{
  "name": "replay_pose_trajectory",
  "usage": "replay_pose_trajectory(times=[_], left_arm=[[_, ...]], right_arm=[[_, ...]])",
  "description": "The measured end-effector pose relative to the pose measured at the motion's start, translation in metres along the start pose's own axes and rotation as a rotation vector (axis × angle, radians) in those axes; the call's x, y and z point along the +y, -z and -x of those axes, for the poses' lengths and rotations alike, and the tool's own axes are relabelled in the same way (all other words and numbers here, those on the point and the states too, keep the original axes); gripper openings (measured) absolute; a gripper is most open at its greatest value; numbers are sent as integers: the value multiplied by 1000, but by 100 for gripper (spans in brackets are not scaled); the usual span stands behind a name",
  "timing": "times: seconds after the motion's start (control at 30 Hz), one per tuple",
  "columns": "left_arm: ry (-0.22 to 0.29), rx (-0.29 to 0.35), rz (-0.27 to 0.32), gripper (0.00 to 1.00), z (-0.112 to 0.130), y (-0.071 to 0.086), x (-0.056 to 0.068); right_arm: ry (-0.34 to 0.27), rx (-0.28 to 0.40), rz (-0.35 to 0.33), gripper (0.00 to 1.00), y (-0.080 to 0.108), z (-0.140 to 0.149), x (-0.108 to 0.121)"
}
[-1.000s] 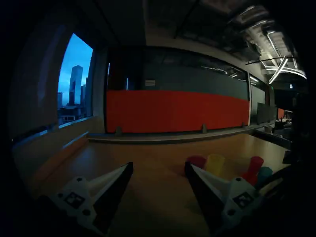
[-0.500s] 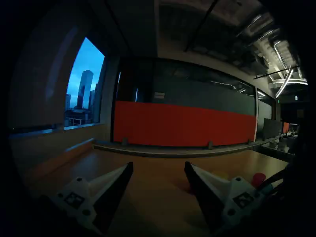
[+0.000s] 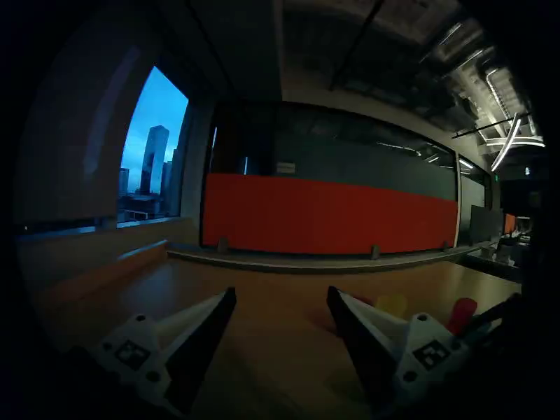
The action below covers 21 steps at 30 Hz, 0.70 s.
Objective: Pour water
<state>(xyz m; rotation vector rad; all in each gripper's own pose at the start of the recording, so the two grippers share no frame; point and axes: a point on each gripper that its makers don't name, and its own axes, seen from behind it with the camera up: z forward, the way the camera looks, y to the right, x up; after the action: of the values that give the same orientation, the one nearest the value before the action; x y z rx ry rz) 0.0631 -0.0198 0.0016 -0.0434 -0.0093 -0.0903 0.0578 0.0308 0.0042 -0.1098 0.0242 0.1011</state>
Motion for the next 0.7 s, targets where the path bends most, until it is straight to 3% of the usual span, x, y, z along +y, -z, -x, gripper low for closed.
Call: replay_pose_trajectory(times=[0.17, 0.7], left_arm=[[-12, -3, -14, 96, 9, 2, 0], [-56, 12, -63, 96, 37, 7, 4]], right_arm=[[2, -11, -4, 100, 4, 8, 1], [90, -12, -9, 100, 14, 9, -2]])
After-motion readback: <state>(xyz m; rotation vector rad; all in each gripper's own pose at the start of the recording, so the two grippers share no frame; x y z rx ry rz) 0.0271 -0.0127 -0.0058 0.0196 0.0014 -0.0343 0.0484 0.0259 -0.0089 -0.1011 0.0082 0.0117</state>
